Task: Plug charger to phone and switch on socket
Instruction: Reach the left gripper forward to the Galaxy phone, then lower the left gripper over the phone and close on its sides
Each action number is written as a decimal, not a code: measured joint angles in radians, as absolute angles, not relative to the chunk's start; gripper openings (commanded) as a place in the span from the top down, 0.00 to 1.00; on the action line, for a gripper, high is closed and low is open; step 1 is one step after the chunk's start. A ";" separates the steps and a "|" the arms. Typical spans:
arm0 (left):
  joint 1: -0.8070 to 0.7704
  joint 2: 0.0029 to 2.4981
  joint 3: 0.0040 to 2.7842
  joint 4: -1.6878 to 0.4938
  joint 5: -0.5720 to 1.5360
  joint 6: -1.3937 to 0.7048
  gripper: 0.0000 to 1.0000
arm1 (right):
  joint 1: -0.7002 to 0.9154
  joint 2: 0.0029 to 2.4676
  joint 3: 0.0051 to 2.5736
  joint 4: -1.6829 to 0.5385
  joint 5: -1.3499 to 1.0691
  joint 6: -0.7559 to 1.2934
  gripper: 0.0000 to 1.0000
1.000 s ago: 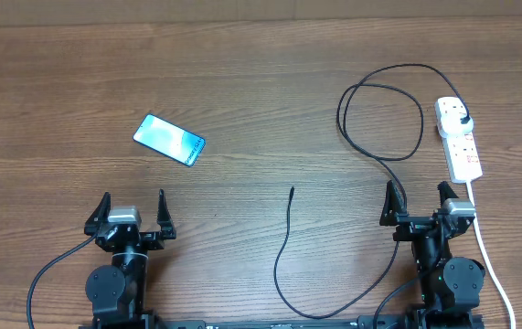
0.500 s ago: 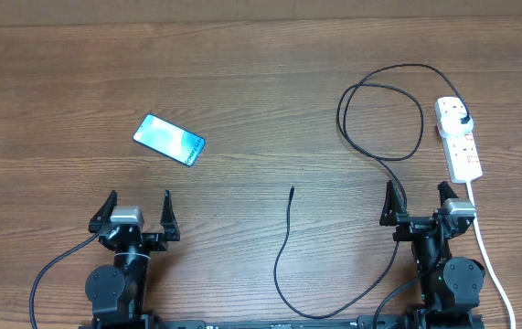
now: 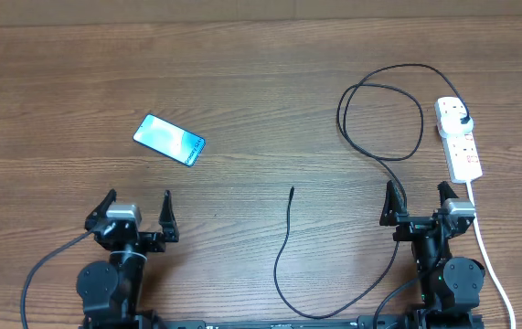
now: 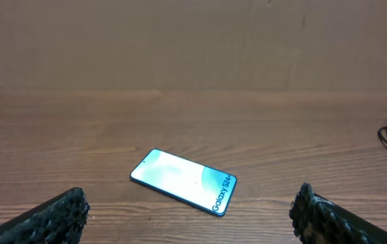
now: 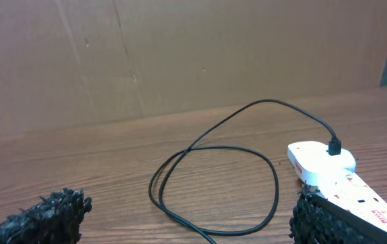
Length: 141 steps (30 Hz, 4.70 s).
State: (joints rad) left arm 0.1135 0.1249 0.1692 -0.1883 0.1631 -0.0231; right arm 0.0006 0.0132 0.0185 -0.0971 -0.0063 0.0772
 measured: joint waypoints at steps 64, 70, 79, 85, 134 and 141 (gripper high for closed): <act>-0.004 1.369 1.088 -0.720 0.281 -0.065 0.00 | 0.001 0.015 0.019 -0.097 0.001 0.077 0.00; -0.005 1.369 1.089 -0.748 0.212 -0.250 0.00 | 0.001 0.015 0.019 -0.097 0.001 0.077 0.00; -0.005 1.369 1.089 -0.760 0.167 -0.515 0.00 | 0.001 0.015 0.019 -0.097 0.001 0.077 0.00; -0.005 1.369 1.089 -0.760 0.164 -0.560 0.00 | 0.001 0.015 0.019 -0.098 0.001 0.077 0.00; -0.073 1.694 1.453 -1.149 -0.039 -1.192 0.00 | 0.001 0.015 0.019 -0.097 0.001 0.077 0.00; -0.073 1.801 1.479 -1.127 -0.030 -1.281 0.00 | 0.001 0.015 0.019 -0.097 0.001 0.077 0.00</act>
State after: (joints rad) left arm -0.0727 1.8008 1.4788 -1.1267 -0.0303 -1.2808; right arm 0.0006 0.0151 0.0185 -0.0971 0.0006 0.0769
